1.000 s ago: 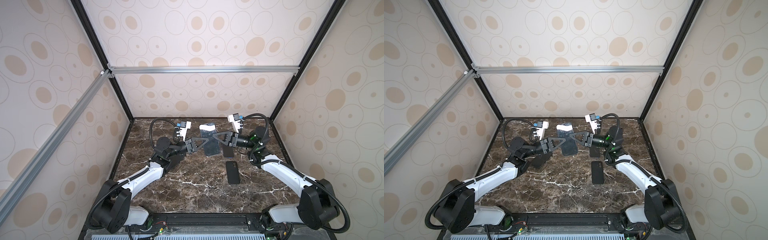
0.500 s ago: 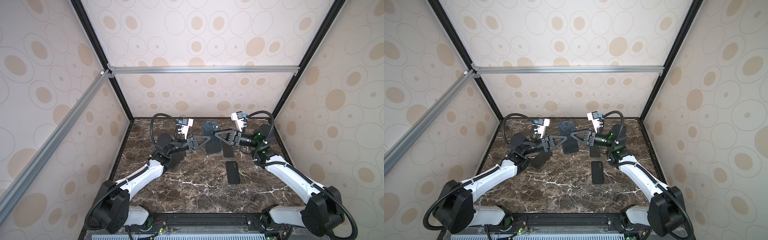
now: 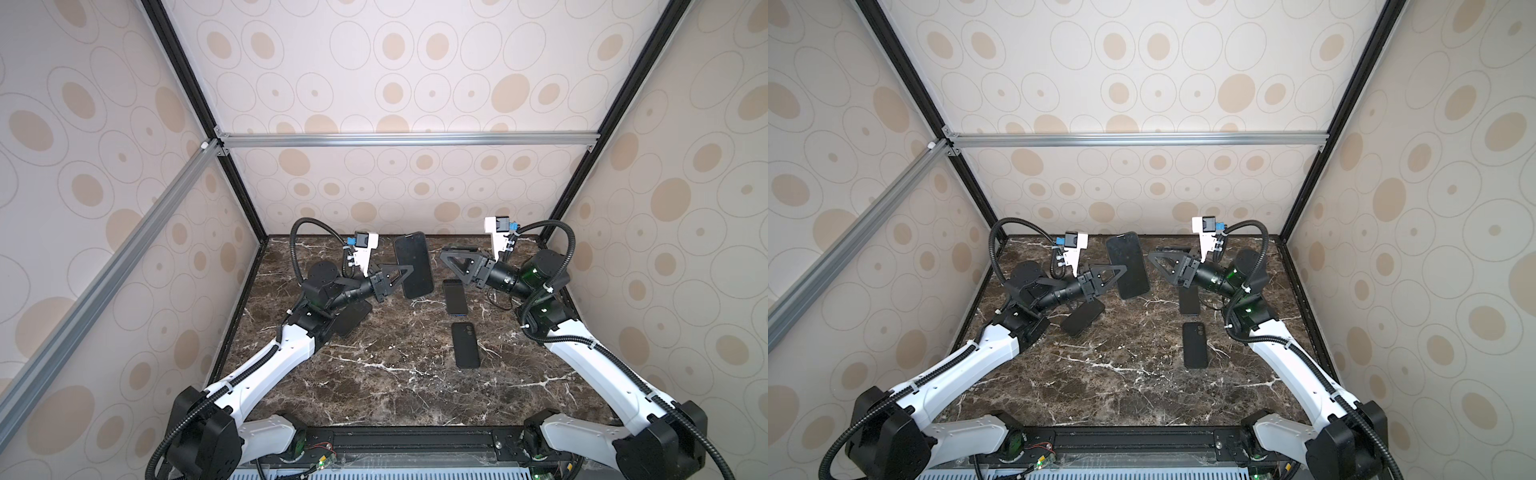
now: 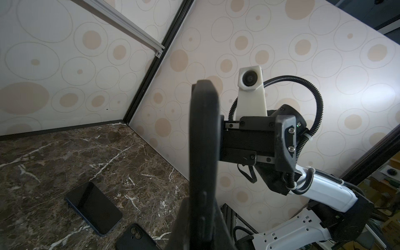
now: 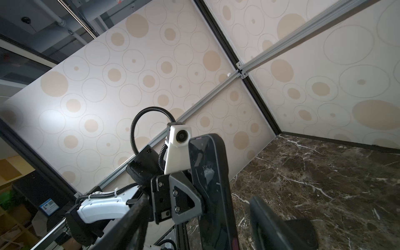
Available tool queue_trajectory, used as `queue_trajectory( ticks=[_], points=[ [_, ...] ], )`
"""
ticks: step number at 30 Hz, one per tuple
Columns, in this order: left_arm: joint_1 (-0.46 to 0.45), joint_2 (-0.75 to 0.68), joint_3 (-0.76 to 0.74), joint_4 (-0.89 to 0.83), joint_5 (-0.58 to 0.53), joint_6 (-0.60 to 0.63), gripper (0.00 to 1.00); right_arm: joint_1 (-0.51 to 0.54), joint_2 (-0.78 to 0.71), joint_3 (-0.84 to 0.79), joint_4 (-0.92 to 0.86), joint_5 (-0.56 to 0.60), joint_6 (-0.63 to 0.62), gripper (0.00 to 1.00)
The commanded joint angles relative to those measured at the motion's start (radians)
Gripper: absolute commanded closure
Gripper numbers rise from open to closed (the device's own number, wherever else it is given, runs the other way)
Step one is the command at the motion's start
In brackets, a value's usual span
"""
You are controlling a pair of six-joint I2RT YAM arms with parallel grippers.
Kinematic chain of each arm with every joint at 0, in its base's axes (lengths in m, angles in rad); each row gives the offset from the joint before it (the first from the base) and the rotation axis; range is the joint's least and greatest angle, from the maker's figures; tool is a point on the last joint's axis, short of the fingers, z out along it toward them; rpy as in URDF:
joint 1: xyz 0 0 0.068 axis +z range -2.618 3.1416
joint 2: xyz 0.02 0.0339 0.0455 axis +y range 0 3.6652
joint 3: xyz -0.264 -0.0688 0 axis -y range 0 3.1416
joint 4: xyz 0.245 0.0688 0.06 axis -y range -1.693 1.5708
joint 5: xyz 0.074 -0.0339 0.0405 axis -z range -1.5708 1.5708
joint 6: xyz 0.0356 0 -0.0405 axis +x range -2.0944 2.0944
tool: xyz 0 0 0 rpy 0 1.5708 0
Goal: Take the phone out of the phone case
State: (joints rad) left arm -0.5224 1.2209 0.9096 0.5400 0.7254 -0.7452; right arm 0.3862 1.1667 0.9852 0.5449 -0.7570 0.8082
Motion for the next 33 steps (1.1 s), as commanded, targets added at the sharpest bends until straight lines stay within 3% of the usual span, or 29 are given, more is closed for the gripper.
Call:
queue_trajectory(
  ticks=[1, 6, 12, 16, 17, 19, 20, 26, 33],
  points=[
    [-0.006, -0.038, 0.062, -0.022, -0.036, 0.095, 1.00, 0.000, -0.013, -0.015, 0.072, 0.048, -0.023, 0.25],
    [-0.022, -0.081, 0.036, -0.010, -0.056, 0.158, 1.00, 0.003, 0.021, 0.043, 0.095, -0.043, 0.005, 0.30],
    [-0.033, -0.064, 0.009, 0.124, 0.063, 0.156, 1.00, 0.006, 0.080, 0.100, 0.180, -0.126, 0.068, 0.36],
    [-0.071, -0.055, 0.016, 0.108, 0.094, 0.222, 1.00, 0.012, 0.096, 0.123, 0.262, -0.126, 0.122, 0.38],
    [-0.080, -0.057, 0.017, 0.094, 0.095, 0.241, 1.00, 0.016, 0.100, 0.132, 0.258, -0.130, 0.122, 0.38],
    [-0.092, -0.060, 0.015, 0.081, 0.094, 0.270, 1.00, 0.030, 0.102, 0.151, 0.237, -0.148, 0.109, 0.26],
    [-0.095, -0.061, 0.011, 0.078, 0.091, 0.278, 1.00, 0.037, 0.102, 0.160, 0.214, -0.156, 0.093, 0.25],
    [-0.099, -0.061, 0.008, 0.086, 0.091, 0.282, 1.00, 0.059, 0.091, 0.158, 0.155, -0.166, 0.048, 0.42],
    [-0.097, -0.055, -0.005, 0.139, 0.105, 0.253, 1.00, 0.068, 0.107, 0.174, 0.197, -0.192, 0.087, 0.52]
  ],
)
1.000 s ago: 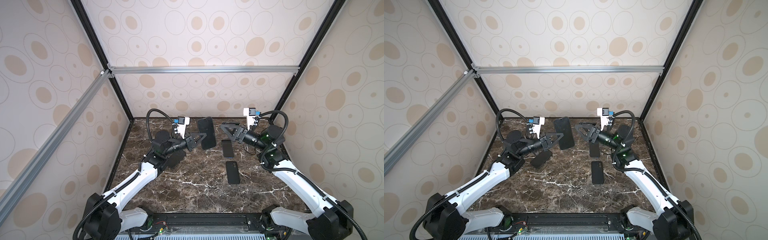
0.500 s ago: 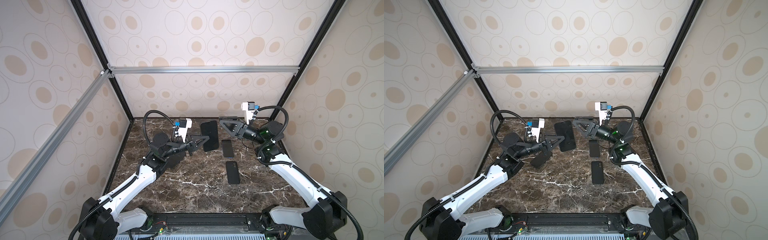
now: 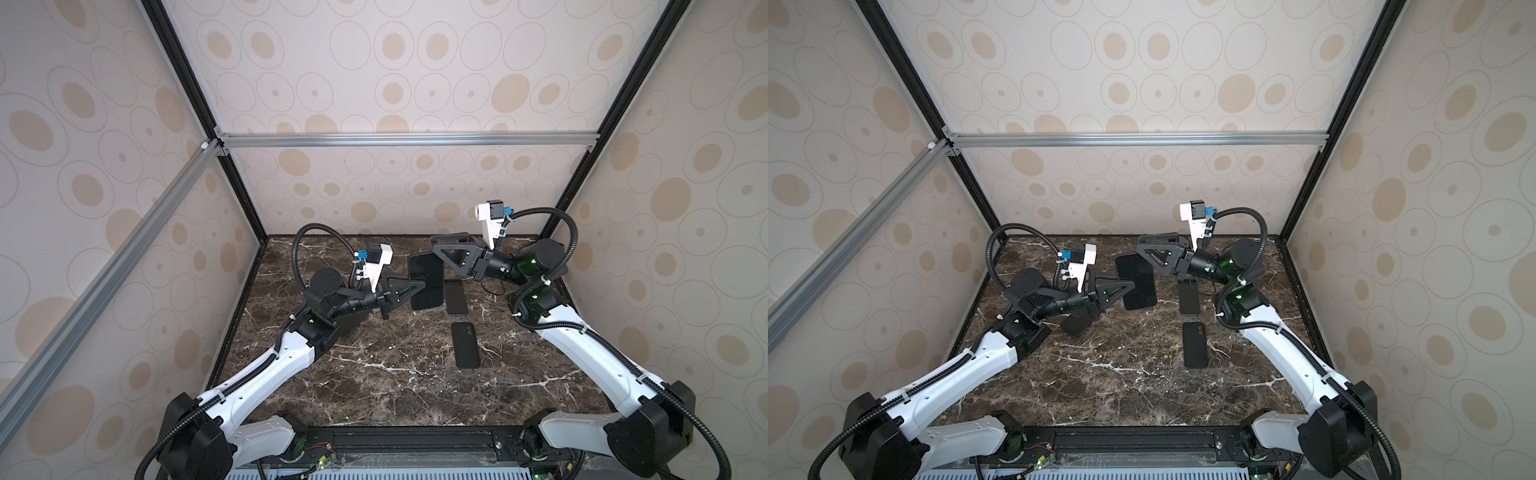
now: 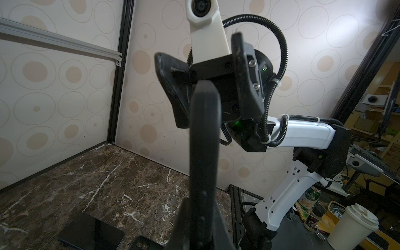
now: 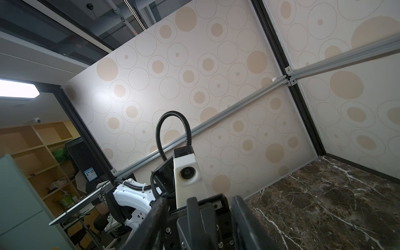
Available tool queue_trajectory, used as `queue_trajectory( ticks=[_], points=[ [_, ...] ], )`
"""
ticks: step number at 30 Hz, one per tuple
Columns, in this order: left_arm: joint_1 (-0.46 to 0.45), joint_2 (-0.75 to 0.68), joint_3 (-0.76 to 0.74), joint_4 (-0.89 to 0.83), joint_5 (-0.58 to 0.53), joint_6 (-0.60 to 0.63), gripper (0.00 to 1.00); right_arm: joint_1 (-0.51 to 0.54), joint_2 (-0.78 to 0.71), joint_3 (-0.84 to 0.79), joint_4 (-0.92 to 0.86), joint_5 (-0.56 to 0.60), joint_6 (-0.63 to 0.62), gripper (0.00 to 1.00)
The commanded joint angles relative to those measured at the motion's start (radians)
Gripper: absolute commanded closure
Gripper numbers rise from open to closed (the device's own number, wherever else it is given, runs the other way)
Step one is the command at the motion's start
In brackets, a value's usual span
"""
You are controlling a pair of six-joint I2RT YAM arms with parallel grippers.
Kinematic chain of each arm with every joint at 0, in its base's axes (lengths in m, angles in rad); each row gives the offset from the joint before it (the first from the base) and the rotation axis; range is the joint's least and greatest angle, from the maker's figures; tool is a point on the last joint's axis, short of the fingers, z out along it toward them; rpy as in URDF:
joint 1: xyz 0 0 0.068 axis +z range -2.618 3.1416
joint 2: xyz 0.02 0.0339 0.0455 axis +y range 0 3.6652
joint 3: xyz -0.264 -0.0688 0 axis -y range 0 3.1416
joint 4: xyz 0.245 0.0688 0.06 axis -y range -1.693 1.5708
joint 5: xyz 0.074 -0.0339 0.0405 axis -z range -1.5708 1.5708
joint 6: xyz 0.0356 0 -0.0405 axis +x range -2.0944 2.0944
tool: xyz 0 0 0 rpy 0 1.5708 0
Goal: Take the phone out of the phone case
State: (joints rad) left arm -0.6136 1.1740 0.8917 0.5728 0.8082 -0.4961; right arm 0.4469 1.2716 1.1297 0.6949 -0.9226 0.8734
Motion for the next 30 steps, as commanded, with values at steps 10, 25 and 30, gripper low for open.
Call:
queue_trajectory(
  ticks=[10, 25, 30],
  points=[
    [-0.006, -0.002, 0.009, 0.123, 0.037, -0.015, 1.00, 0.011, 0.016, 0.047, 0.120, -0.022, 0.085, 0.60],
    [-0.009, 0.007, 0.012, 0.144, 0.051, -0.040, 1.00, 0.019, 0.017, 0.041, 0.075, -0.027, 0.059, 0.64],
    [-0.011, 0.006, 0.007, 0.142, 0.045, -0.040, 1.00, 0.021, 0.017, 0.045, 0.074, -0.031, 0.060, 0.66]
  ],
)
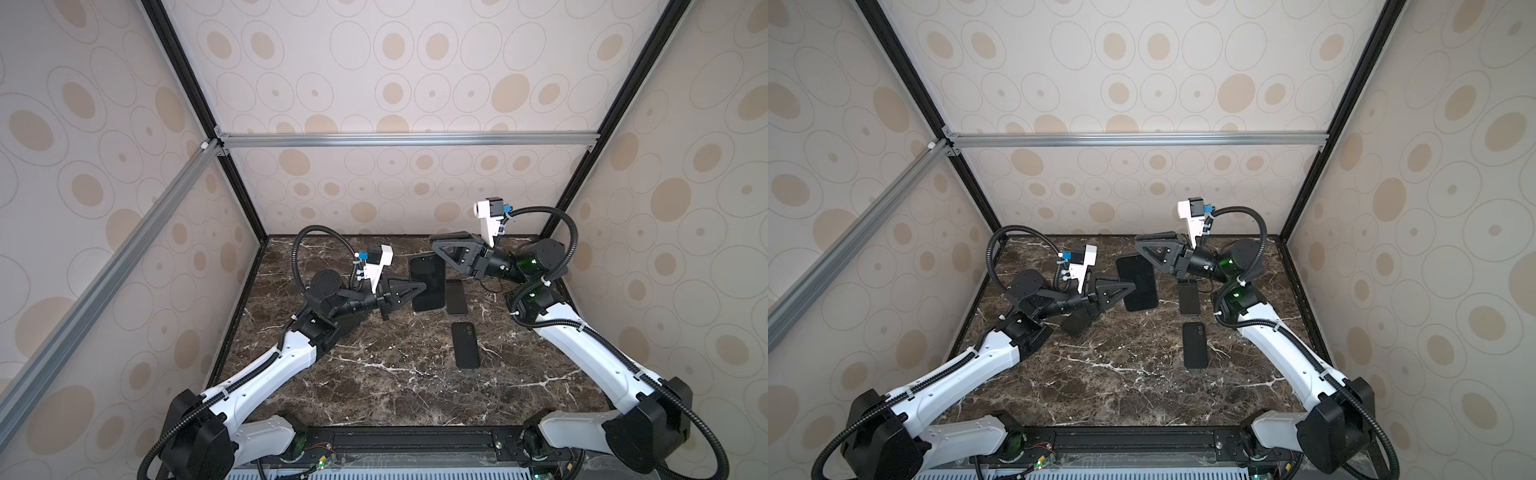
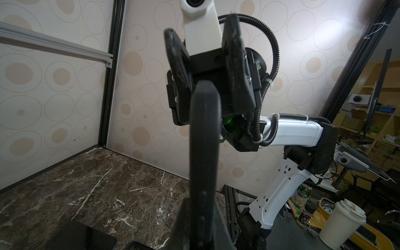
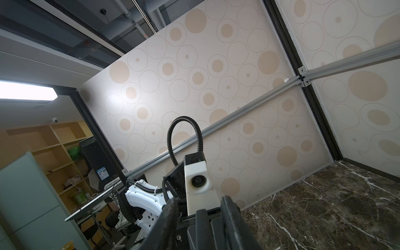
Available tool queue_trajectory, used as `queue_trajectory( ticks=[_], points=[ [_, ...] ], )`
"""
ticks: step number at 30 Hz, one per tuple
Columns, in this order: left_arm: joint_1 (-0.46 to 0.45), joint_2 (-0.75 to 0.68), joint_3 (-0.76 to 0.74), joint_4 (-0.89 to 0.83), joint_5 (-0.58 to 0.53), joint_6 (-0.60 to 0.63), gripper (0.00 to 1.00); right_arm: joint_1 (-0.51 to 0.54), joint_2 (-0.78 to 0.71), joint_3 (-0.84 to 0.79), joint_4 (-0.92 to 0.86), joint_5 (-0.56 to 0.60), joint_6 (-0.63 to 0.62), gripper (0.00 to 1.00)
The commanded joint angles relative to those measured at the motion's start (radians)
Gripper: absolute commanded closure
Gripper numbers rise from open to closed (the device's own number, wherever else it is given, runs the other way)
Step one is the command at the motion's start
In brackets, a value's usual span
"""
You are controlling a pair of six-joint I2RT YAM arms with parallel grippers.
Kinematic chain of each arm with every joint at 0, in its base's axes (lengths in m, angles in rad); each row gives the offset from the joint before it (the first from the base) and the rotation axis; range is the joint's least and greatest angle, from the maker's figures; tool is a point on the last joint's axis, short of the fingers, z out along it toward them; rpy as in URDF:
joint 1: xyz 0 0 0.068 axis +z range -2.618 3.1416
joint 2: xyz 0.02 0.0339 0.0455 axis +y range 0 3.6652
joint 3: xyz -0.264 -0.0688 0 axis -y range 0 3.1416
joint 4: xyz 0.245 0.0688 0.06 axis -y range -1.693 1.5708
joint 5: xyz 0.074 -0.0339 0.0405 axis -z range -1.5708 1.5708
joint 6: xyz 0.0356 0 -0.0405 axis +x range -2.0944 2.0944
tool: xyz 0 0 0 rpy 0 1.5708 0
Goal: Take the phone out of the phone case
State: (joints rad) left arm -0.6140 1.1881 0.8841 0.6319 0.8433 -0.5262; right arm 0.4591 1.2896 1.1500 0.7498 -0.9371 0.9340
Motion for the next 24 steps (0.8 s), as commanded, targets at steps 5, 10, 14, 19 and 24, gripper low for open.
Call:
queue_trajectory(
  ticks=[5, 10, 14, 19, 24],
  points=[
    [-0.011, -0.007, 0.015, 0.083, 0.010, -0.013, 1.00, 0.013, -0.001, 0.026, 0.021, -0.016, 0.005, 0.75],
    [-0.011, -0.006, 0.012, 0.089, 0.005, -0.014, 1.00, 0.015, 0.001, 0.025, 0.021, -0.016, 0.009, 0.83],
    [-0.011, -0.008, 0.013, 0.087, 0.008, -0.013, 1.00, 0.018, -0.001, 0.024, 0.022, -0.014, 0.018, 0.90],
    [-0.011, -0.011, 0.009, 0.091, 0.003, -0.006, 1.00, 0.020, -0.006, 0.017, 0.010, -0.011, 0.031, 0.96],
    [-0.011, -0.012, 0.025, 0.085, 0.014, 0.005, 1.00, 0.023, -0.019, 0.003, -0.001, -0.010, 0.075, 1.00]
  ],
)
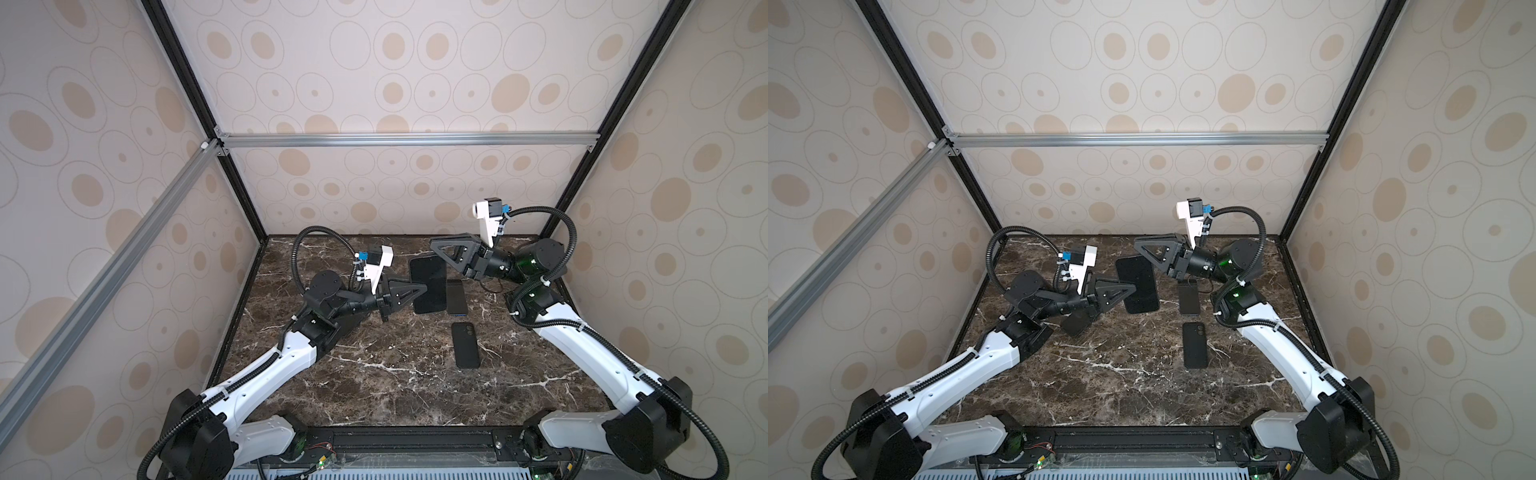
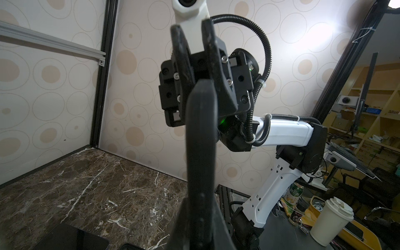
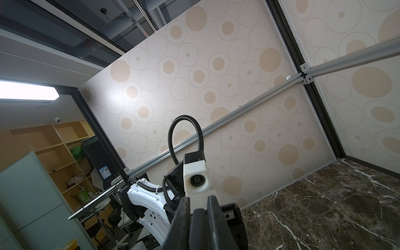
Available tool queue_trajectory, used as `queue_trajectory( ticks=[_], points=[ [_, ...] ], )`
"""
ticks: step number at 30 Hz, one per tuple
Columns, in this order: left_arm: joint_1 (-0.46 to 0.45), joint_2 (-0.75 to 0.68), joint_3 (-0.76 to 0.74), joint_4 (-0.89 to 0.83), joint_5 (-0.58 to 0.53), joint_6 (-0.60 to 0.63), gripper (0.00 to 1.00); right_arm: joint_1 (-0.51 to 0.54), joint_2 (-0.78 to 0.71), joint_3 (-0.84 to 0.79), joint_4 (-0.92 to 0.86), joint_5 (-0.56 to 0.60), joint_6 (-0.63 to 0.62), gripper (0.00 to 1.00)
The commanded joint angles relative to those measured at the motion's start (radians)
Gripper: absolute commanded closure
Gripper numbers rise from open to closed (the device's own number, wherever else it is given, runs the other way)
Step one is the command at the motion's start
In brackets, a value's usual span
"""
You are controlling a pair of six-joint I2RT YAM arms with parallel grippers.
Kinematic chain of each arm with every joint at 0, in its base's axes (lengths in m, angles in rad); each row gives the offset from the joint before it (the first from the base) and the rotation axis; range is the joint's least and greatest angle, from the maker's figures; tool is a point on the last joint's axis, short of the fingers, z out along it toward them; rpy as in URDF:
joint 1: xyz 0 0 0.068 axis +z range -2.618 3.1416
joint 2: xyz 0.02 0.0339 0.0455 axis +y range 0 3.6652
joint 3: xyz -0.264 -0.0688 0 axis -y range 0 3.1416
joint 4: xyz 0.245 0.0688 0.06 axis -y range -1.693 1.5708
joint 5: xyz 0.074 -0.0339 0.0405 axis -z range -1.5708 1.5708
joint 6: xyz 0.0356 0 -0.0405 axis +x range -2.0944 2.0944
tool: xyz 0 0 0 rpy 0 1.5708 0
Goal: Take the phone out of the phone case
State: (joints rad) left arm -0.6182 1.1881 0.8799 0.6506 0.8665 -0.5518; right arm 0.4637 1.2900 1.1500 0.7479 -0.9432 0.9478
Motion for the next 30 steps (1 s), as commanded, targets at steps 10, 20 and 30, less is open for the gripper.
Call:
queue_trajectory(
  ticks=[10, 20, 30],
  points=[
    [-0.010, -0.044, 0.054, 0.014, -0.011, 0.137, 1.00, 0.021, -0.059, 0.015, -0.111, -0.036, 0.108, 1.00],
    [-0.010, 0.016, 0.123, 0.082, 0.150, 0.144, 1.00, 0.020, -0.042, 0.035, -0.106, -0.054, 0.188, 1.00],
    [-0.012, -0.018, 0.171, -0.064, 0.144, 0.276, 1.00, 0.020, -0.016, 0.065, -0.178, -0.101, 0.203, 1.00]
  ],
)
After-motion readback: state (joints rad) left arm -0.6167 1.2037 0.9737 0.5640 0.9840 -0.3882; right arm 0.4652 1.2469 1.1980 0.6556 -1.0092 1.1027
